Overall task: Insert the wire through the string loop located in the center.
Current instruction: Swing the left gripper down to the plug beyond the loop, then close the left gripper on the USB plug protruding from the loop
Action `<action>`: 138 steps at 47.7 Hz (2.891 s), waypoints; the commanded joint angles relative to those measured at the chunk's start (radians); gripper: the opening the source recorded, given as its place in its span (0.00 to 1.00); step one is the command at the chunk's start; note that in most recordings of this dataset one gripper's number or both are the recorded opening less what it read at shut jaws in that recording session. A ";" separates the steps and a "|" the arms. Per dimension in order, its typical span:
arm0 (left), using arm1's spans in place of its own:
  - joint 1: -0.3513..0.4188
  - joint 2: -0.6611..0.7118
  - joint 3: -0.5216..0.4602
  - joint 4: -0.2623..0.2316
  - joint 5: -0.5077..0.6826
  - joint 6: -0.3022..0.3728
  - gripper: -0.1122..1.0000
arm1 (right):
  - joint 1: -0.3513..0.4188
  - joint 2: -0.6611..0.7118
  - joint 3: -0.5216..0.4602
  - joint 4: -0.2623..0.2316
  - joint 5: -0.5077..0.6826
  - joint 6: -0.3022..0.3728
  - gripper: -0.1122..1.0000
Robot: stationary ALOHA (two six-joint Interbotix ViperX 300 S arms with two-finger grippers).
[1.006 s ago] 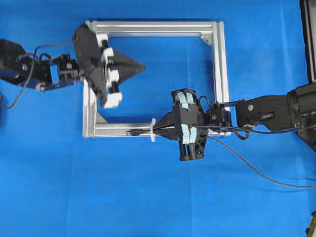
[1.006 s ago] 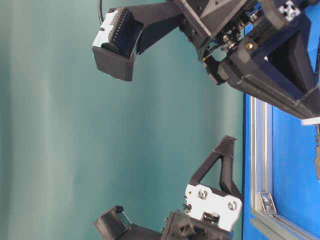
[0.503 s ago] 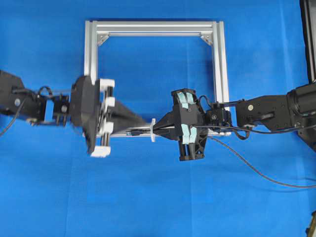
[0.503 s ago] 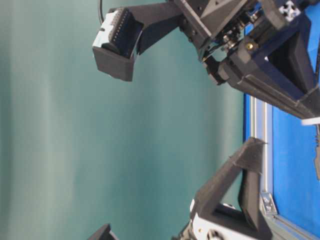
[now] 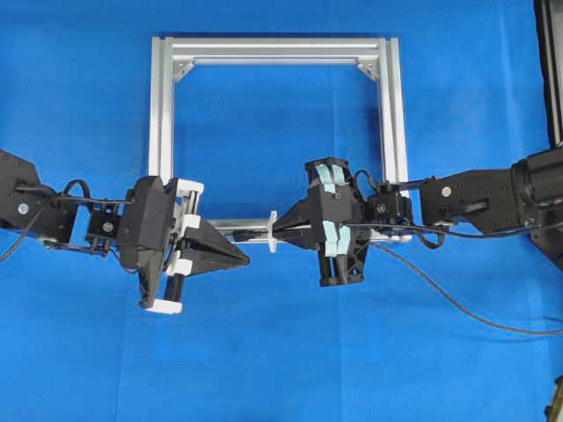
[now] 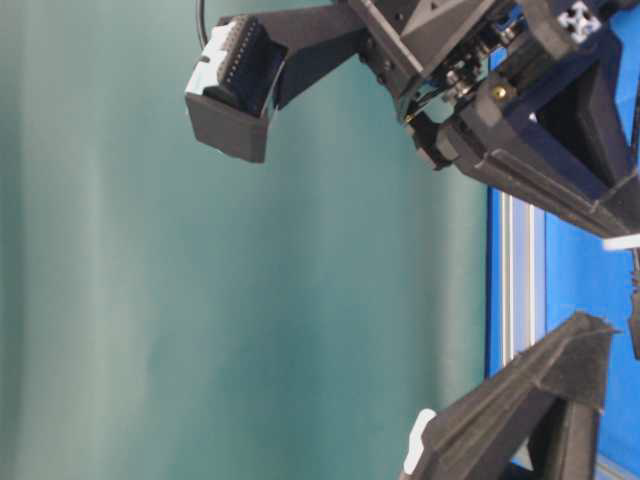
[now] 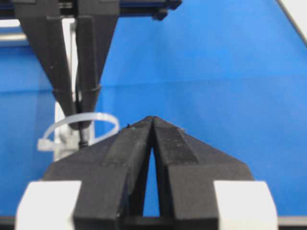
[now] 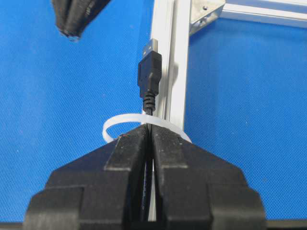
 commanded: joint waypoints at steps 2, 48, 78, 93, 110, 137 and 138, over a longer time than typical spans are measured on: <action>0.011 -0.020 -0.021 0.002 0.015 0.000 0.12 | 0.002 -0.015 -0.014 0.003 -0.005 0.000 0.08; 0.044 -0.012 -0.044 0.002 0.086 0.000 0.94 | 0.002 -0.015 -0.014 0.003 -0.005 0.000 0.08; 0.067 0.061 -0.049 0.002 0.121 0.000 0.93 | 0.002 -0.015 -0.014 0.003 -0.005 0.000 0.08; 0.069 0.063 -0.054 0.002 0.121 -0.002 0.93 | 0.003 -0.015 -0.012 0.003 -0.003 0.000 0.08; 0.067 0.063 -0.055 0.002 0.121 -0.002 0.93 | 0.003 -0.015 -0.012 0.003 -0.002 0.000 0.08; 0.063 0.064 -0.058 0.002 0.117 -0.002 0.93 | 0.003 -0.015 -0.012 0.003 -0.002 0.000 0.08; 0.063 0.064 -0.058 0.002 0.117 -0.002 0.93 | 0.003 -0.015 -0.012 0.003 -0.003 0.000 0.08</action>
